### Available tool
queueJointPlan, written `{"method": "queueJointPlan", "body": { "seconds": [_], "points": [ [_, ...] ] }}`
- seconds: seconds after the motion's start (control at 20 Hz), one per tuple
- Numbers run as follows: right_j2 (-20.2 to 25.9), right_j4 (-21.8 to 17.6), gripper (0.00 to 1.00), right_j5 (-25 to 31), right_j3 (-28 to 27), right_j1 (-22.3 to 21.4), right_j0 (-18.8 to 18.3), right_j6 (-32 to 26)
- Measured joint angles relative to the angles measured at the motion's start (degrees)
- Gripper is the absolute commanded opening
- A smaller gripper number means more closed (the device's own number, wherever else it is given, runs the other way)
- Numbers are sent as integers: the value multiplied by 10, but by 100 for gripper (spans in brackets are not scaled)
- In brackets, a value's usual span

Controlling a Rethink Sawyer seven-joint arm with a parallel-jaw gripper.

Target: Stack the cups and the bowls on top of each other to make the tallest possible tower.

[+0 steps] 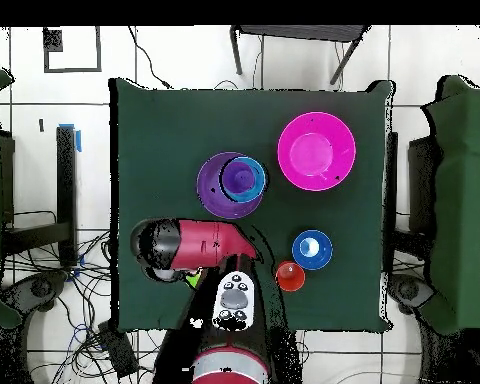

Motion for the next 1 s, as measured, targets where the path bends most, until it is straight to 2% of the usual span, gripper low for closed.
{"method": "queueJointPlan", "body": {
  "seconds": [0.2, 0.5, 0.7, 1.0],
  "points": [
    [-8, 0, 0, 1, -31, -5, 16, 0],
    [-18, -1, 0, 7, -96, -2, 20, 0],
    [-22, -1, 0, 28, -136, -1, 18, 0],
    [-29, -2, 0, 104, -212, 0, 12, 0]
  ]
}}
